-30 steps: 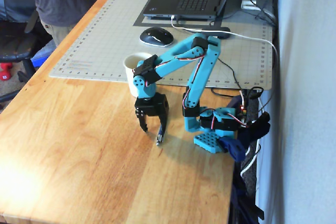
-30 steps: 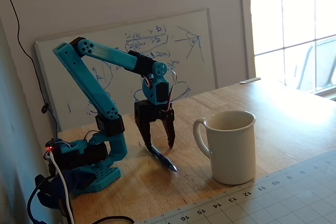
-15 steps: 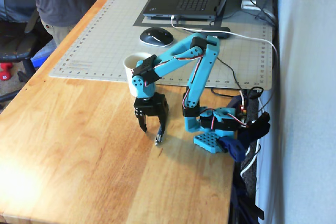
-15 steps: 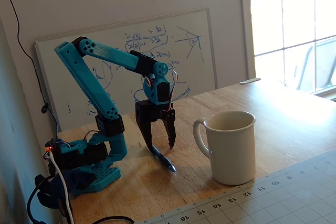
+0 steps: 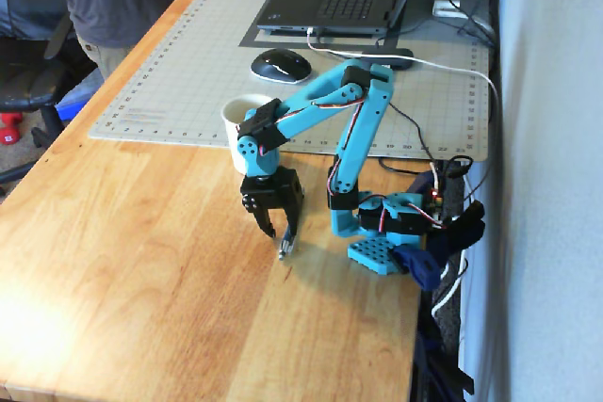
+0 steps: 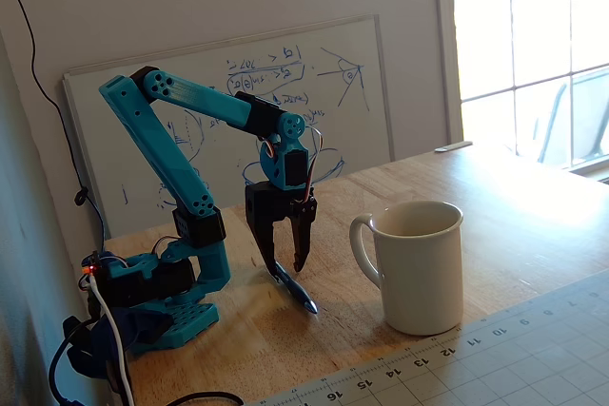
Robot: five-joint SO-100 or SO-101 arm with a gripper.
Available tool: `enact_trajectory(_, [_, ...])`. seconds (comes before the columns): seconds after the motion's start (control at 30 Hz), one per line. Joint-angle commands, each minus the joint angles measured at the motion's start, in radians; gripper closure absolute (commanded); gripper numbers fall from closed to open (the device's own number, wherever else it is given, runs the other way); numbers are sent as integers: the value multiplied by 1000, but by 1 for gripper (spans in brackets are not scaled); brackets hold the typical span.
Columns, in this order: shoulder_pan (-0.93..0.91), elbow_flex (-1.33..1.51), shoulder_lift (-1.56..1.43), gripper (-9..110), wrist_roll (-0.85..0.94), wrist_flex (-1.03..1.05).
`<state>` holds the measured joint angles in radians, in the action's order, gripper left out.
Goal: Grasp a pen and put it in a mug.
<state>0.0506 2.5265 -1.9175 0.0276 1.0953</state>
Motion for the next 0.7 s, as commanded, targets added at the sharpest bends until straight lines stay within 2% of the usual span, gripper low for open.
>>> enact_trajectory(0.0, [17, -9, 26, 88, 11, -43])
enact_trajectory(0.67, [35, -34, -43, 100, 9, -44])
